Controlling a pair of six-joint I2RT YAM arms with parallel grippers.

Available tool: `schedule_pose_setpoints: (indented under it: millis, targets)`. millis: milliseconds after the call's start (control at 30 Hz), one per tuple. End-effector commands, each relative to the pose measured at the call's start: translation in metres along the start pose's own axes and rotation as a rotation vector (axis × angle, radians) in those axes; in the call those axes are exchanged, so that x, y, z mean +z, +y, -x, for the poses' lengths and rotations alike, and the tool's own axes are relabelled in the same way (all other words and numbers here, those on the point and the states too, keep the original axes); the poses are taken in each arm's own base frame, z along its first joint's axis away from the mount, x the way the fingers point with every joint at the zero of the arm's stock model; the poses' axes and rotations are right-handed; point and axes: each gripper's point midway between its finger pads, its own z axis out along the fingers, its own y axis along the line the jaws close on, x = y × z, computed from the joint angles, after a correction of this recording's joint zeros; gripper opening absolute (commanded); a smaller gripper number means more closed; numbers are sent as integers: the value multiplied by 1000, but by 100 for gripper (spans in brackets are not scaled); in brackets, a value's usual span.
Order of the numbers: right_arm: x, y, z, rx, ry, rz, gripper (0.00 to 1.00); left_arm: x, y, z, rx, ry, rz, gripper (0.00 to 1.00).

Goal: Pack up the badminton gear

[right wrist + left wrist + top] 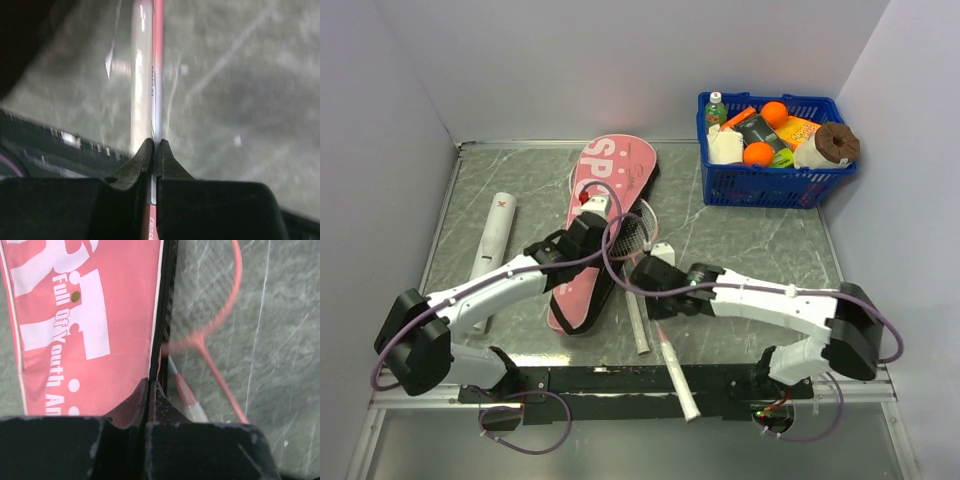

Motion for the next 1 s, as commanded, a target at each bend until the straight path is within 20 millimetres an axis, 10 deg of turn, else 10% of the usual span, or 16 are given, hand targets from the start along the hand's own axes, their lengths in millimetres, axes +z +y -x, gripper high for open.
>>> schedule_pose_setpoints:
  millis: [0,367,600,967]
  targets:
    - [29,21,62,63,-129,125,0,-17,-15,7,-52,-64,-75,1]
    - [95,50,199,147,-353,358,0,-24,-17,-24,-83,-40,-144,1]
    - [98,74,261,183,-436,484,0,-11,-25,-30,-63,-12,-162,1]
    - [99,61,222,148,-337,475,41,-2,-29,-20,-39,-32,-151,1]
